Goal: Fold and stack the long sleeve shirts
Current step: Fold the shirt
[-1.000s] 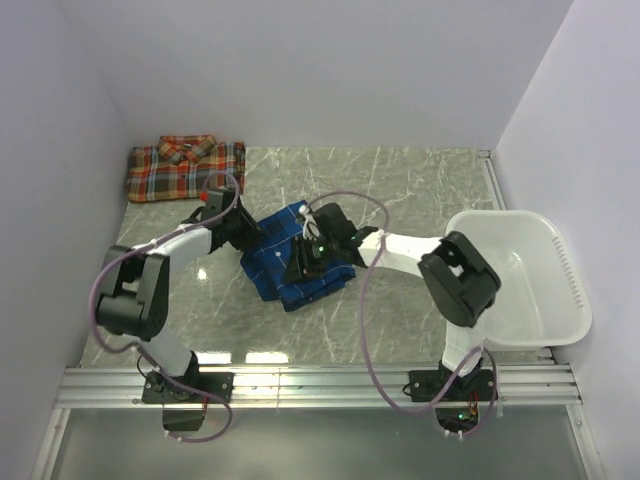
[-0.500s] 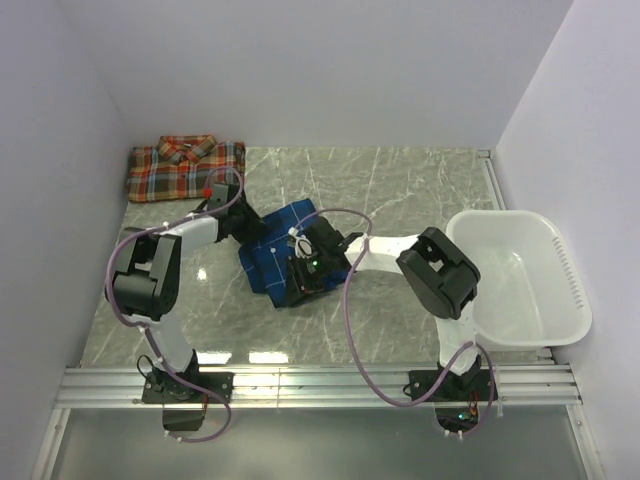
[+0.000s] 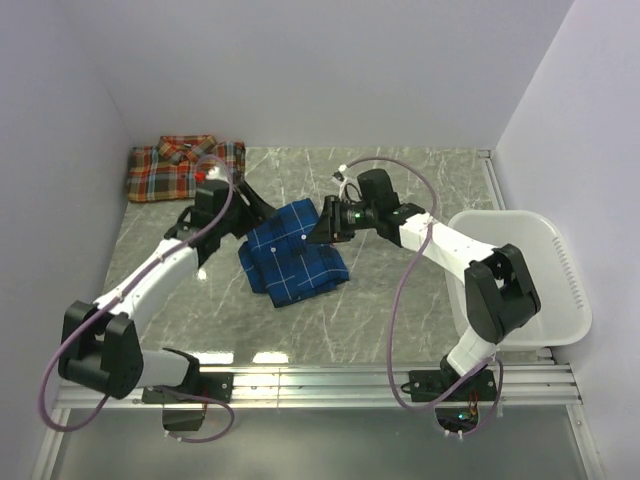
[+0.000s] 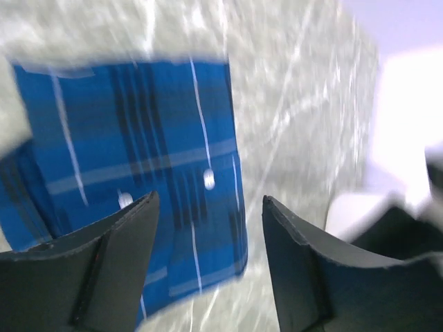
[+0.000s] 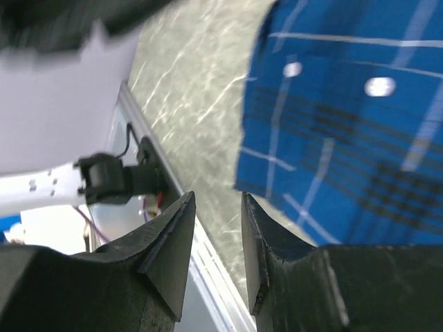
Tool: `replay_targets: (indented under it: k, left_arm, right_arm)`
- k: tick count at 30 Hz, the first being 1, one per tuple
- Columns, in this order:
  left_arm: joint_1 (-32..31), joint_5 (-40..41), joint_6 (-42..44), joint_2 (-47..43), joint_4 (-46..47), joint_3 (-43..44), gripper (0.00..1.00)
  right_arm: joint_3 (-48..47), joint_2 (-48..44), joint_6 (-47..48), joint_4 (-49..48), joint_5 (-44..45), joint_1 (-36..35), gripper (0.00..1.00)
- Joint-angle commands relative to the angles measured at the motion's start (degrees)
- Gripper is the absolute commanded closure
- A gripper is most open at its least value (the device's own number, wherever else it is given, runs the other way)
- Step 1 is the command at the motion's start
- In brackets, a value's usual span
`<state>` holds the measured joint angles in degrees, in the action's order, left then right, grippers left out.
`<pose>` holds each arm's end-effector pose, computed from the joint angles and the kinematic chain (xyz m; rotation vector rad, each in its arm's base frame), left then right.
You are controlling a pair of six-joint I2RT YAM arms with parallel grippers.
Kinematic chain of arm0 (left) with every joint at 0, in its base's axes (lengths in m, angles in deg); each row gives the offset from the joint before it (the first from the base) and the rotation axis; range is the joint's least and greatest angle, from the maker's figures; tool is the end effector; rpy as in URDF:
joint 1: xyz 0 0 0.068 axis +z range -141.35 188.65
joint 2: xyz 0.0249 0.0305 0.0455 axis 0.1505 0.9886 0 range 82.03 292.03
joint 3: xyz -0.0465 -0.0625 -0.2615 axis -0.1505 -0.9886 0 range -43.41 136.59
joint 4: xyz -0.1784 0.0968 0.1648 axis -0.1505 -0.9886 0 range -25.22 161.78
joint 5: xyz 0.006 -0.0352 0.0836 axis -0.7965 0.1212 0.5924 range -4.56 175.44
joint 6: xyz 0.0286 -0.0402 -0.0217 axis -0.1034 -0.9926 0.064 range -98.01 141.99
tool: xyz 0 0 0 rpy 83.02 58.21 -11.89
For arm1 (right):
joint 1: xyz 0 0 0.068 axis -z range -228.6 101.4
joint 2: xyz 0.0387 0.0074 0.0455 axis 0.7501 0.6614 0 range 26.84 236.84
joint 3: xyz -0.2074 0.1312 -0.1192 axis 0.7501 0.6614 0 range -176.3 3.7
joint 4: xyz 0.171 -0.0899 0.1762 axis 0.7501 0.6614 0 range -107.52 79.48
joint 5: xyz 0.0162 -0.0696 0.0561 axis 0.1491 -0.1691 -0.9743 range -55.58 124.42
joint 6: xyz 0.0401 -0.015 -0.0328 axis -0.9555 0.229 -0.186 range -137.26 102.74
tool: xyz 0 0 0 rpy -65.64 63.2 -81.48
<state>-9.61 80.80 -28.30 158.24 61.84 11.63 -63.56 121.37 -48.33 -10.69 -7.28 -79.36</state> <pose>0.2848 -0.0969 0.2809 -0.5623 2.1434 -0.7786 0.3053 0.2094 0.2614 -0.4567 2.2913 1.3725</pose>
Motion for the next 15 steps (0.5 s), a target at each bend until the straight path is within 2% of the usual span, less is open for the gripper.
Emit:
replay_targets:
  k: [1,6,8,11,15]
  left_arm:
    - [-4.4,-4.13,-0.17,-0.53,0.61,-6.08,0.35]
    - [-10.38,-7.48,-1.48,3.94,1.14,-10.12,0.41]
    - [-10.48,-10.38,-3.06,5.62,2.72,-12.23,0.47]
    - [-10.3,-11.09,-4.55,6.32,3.34,-16.28,0.48]
    - [-6.8,-13.45,-5.53,7.2,4.13,-21.8,0.5]
  right_arm:
    - [2.22,2.67,-1.09,-2.6,-2.77,1.75,0.59]
    - [5.21,8.65,-1.1,-4.28,-4.36,2.81,0.59]
    - [6.7,11.82,-1.1,-3.76,-4.97,3.34,0.6]
    - [9.24,14.72,-0.84,-2.88,-5.33,4.3,0.6]
    - [12.59,15.43,-0.83,-3.05,-4.37,5.89,0.6]
